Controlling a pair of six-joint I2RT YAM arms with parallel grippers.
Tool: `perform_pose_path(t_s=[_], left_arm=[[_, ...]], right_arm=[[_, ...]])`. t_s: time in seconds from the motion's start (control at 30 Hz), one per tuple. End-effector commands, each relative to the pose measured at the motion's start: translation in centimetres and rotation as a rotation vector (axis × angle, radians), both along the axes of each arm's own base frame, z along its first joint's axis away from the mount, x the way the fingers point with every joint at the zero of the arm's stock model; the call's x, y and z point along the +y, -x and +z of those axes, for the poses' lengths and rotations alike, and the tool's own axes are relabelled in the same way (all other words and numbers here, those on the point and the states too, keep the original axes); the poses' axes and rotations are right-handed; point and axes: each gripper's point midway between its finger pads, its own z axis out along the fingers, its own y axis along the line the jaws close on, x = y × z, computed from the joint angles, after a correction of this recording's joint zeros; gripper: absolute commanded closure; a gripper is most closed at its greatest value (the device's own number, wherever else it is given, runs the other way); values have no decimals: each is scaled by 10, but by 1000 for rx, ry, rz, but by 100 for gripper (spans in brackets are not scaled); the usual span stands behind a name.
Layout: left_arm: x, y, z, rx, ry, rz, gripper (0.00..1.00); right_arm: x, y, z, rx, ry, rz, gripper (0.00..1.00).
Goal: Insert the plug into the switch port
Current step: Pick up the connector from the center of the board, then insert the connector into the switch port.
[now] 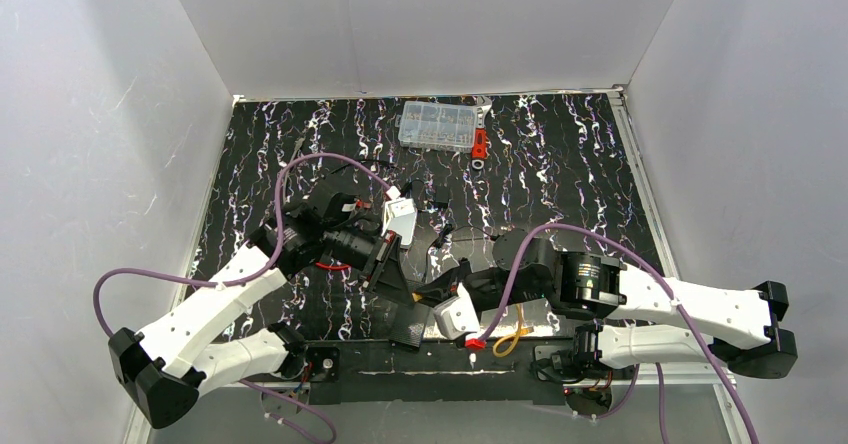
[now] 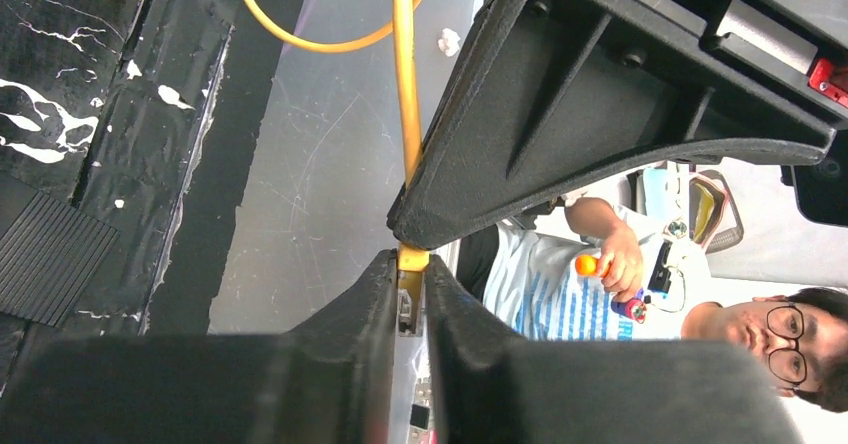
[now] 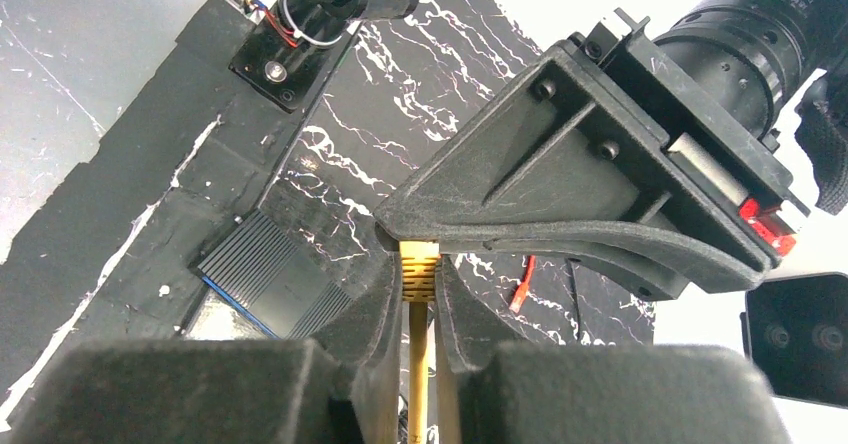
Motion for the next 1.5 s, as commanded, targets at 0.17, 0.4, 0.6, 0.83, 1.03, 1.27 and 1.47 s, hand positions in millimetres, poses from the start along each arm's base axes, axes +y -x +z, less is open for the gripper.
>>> perform_pose_path(t_s=[0.17,0.4,0.6,0.83,1.03,1.27,1.47], left_arm=[[7,-19,11,-169,-22,138,49],[35,-60,19,-413,-119,450,21],[45,-80,18,-480,-161,563,2],[48,-106,7,-515,-219,668,2],[46,-109,2,-506,-223,679,2],[48,-110,-24,-446,-269,709,2],[52,-116,-54,-410,-343,744,2]], right_arm=[[1,-6,18,19,-71,-58,99],[-6,8,43,118,-154,-38,99],[-5,35,73,279,-220,39,99],[6,75,87,518,-192,118,99],[19,105,64,745,-109,95,99],[26,96,-37,971,53,-163,99],[14,57,-109,933,109,-471,99]])
